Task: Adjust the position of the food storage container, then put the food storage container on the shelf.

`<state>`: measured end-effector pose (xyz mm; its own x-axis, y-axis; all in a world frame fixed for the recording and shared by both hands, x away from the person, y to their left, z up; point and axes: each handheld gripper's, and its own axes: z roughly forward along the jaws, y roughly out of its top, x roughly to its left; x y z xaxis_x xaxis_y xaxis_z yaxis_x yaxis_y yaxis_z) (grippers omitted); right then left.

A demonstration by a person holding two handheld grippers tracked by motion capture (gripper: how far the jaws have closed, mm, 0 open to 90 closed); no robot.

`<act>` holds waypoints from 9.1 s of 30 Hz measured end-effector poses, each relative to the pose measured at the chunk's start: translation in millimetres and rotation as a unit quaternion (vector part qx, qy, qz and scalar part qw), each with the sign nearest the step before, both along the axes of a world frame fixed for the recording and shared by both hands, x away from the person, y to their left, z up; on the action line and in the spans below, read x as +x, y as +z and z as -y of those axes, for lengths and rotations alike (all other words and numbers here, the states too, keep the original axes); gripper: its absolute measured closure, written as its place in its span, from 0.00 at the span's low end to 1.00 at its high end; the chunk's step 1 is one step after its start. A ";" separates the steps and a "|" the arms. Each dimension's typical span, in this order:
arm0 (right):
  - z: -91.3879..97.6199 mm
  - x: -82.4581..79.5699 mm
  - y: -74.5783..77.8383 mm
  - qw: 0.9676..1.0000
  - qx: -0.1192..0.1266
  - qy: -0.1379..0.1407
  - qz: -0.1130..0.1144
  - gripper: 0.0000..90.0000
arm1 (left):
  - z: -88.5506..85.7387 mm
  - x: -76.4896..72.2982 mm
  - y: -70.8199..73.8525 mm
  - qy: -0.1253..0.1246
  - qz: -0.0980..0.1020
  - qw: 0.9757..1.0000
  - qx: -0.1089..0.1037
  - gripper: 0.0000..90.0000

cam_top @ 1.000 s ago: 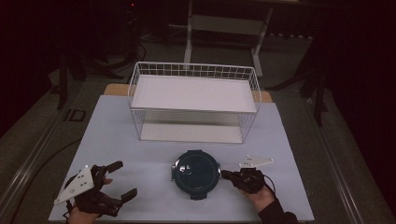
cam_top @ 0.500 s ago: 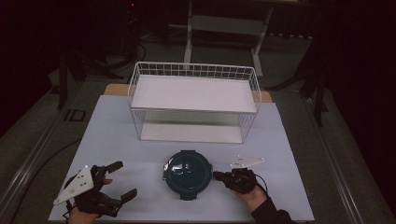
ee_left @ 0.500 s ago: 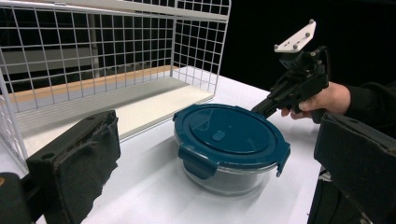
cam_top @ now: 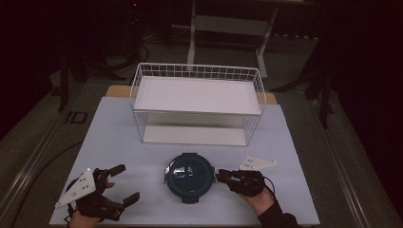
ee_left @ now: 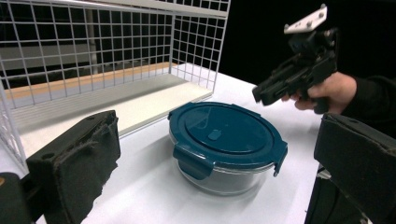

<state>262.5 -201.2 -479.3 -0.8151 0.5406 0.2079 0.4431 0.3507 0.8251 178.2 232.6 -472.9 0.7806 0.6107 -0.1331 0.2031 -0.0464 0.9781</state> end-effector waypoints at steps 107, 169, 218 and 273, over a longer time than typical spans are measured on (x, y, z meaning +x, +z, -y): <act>3.9 26.6 -24.9 0.966 0.091 -0.045 -0.239 0.47 | 60.1 102.0 -41.6 -0.084 -0.461 0.882 -0.040 0.63; 19.2 68.6 8.6 0.964 0.148 -0.058 -0.213 0.62 | 86.5 141.9 2.1 -0.039 -0.348 0.936 -0.034 0.64; 10.4 138.8 -29.3 0.968 0.152 -0.121 -0.156 0.60 | 83.7 216.2 -46.9 -0.008 -0.287 0.955 -0.078 0.62; -41.3 63.0 -5.9 0.987 0.090 -0.077 -0.113 0.74 | 74.9 127.8 -10.6 -0.038 -0.179 0.983 -0.011 0.00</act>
<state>325.6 -159.9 -485.2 -0.6490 0.5920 0.4778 0.6587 0.1230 0.7423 306.0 157.7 -483.6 0.7247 0.5465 -0.4197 0.5309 -0.0545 0.8457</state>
